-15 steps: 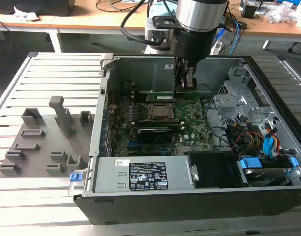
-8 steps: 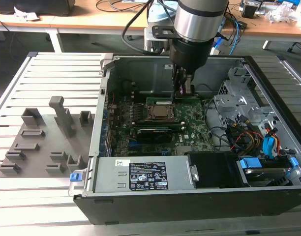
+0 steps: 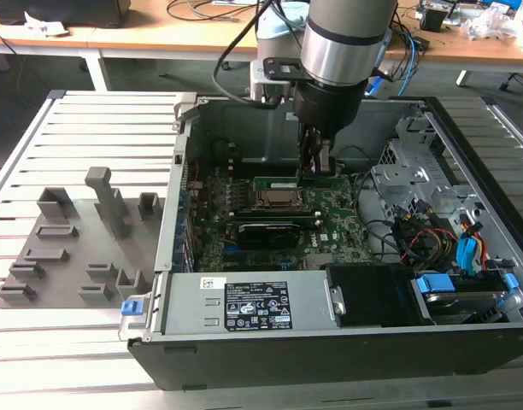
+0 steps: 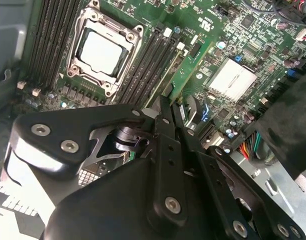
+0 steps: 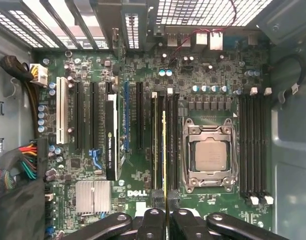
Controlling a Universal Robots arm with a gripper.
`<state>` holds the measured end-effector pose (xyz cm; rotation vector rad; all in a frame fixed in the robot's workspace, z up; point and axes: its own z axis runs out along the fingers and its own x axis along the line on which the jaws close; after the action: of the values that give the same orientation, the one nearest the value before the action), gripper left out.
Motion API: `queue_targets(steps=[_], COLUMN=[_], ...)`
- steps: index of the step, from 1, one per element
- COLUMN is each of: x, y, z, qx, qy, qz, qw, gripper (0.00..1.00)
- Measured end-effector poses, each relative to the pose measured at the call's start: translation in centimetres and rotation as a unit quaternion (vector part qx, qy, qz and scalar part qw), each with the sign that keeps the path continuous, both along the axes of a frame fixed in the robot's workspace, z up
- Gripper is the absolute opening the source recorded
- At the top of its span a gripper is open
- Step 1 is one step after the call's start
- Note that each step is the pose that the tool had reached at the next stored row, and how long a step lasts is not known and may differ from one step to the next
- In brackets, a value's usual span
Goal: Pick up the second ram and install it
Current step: 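Insert the second ram into the second slot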
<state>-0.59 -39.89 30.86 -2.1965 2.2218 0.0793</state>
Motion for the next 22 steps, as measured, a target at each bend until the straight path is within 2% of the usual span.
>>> queue_targets(steps=[7, 16, 22], x=[0.0, 0.0, 0.0], y=[0.0, 0.0, 0.0], z=[-0.84, -2.84, -3.71], qx=[0.0, 0.0, 0.0], qy=[0.0, 0.0, 0.0], qz=[0.0, 0.0, 0.0], qw=[1.0, 1.0, 1.0], gripper=[0.13, 0.13, 0.13])
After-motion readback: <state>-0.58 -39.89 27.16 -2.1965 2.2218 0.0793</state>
